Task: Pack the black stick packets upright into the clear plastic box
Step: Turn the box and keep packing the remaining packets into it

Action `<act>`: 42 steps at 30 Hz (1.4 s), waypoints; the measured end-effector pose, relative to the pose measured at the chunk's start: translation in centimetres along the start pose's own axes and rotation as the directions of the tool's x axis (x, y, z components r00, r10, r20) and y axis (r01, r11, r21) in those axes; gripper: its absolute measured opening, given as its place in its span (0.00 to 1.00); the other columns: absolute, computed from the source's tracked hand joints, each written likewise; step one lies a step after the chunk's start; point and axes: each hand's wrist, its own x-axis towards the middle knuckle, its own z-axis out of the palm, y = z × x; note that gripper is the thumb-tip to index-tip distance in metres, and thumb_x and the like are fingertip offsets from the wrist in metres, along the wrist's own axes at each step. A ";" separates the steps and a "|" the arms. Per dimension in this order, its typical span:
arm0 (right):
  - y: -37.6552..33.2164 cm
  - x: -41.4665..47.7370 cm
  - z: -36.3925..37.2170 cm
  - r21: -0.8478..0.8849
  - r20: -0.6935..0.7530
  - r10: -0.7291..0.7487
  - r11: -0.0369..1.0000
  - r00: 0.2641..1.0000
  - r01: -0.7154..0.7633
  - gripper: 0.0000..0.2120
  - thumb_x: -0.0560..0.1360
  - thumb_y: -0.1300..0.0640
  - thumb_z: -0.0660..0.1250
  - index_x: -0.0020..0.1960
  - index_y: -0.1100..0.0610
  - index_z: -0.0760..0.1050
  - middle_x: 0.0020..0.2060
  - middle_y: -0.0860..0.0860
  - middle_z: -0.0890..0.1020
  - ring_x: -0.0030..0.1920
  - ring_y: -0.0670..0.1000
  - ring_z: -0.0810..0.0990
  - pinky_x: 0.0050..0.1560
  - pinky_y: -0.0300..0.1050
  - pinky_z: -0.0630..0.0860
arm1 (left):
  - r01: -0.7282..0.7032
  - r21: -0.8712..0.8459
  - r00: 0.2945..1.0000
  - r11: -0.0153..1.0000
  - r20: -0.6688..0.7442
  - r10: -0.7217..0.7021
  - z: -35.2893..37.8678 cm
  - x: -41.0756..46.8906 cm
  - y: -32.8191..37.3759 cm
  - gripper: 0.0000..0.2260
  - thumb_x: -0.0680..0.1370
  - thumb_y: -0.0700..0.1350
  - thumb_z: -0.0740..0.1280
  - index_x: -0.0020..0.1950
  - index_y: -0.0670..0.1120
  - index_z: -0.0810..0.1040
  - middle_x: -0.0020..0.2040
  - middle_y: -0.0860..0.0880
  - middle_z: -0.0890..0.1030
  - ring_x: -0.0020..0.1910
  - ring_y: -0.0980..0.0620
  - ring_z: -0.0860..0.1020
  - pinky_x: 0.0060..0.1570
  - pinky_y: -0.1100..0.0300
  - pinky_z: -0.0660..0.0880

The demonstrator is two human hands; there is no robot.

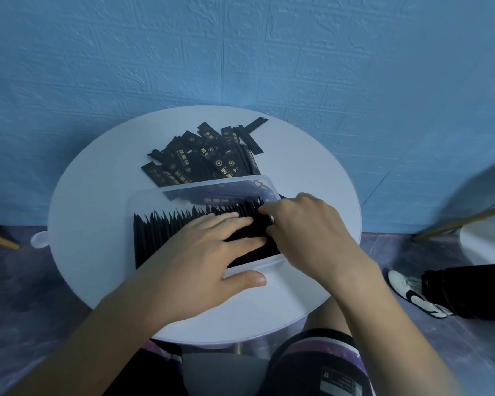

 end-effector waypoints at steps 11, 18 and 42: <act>1.9 -0.5 0.6 0.154 -0.128 -0.007 0.988 0.992 0.027 0.14 0.78 0.52 0.69 0.63 0.48 0.79 0.52 0.50 0.73 0.51 0.56 0.74 0.44 0.51 0.75 | 0.020 -0.058 1.000 0.998 0.010 -0.019 -0.5 -0.5 0.0 0.31 0.78 0.73 0.51 0.73 0.60 0.74 0.78 0.52 0.69 0.77 0.49 0.66 0.73 0.56 0.55; 1.9 -0.5 0.7 0.211 0.006 0.029 0.977 1.000 -0.030 0.13 0.80 0.47 0.64 0.63 0.42 0.78 0.55 0.47 0.76 0.55 0.55 0.78 0.50 0.49 0.72 | 0.028 -0.104 1.000 0.994 0.015 -0.026 -0.8 -0.4 0.0 0.33 0.76 0.74 0.49 0.75 0.62 0.71 0.80 0.56 0.64 0.79 0.52 0.60 0.74 0.60 0.50; 5.6 9.4 3.5 0.667 -0.136 0.200 0.743 0.970 -0.059 0.09 0.80 0.47 0.66 0.49 0.47 0.83 0.43 0.41 0.85 0.45 0.47 0.82 0.55 0.49 0.77 | 0.148 -0.309 0.884 0.940 -0.384 -0.265 -2.0 -4.1 -6.3 0.15 0.80 0.61 0.60 0.57 0.60 0.85 0.57 0.68 0.81 0.61 0.67 0.76 0.66 0.64 0.68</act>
